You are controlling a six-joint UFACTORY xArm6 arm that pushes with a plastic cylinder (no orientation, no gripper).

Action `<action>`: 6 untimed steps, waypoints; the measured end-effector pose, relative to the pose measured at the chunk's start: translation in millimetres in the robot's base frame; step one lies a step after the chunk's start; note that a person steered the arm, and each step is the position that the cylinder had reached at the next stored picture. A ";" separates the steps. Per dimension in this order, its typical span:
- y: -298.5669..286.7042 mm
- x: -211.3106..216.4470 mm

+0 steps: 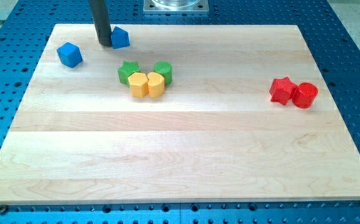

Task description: Move triangle slightly up

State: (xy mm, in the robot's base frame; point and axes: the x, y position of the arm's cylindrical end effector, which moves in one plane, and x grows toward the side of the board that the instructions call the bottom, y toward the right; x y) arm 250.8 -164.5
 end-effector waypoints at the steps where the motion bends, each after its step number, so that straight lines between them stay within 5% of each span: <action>1: 18.0 -4.3; 3: 131.3 13.4; 4: 119.6 36.8; 6: 156.2 -17.3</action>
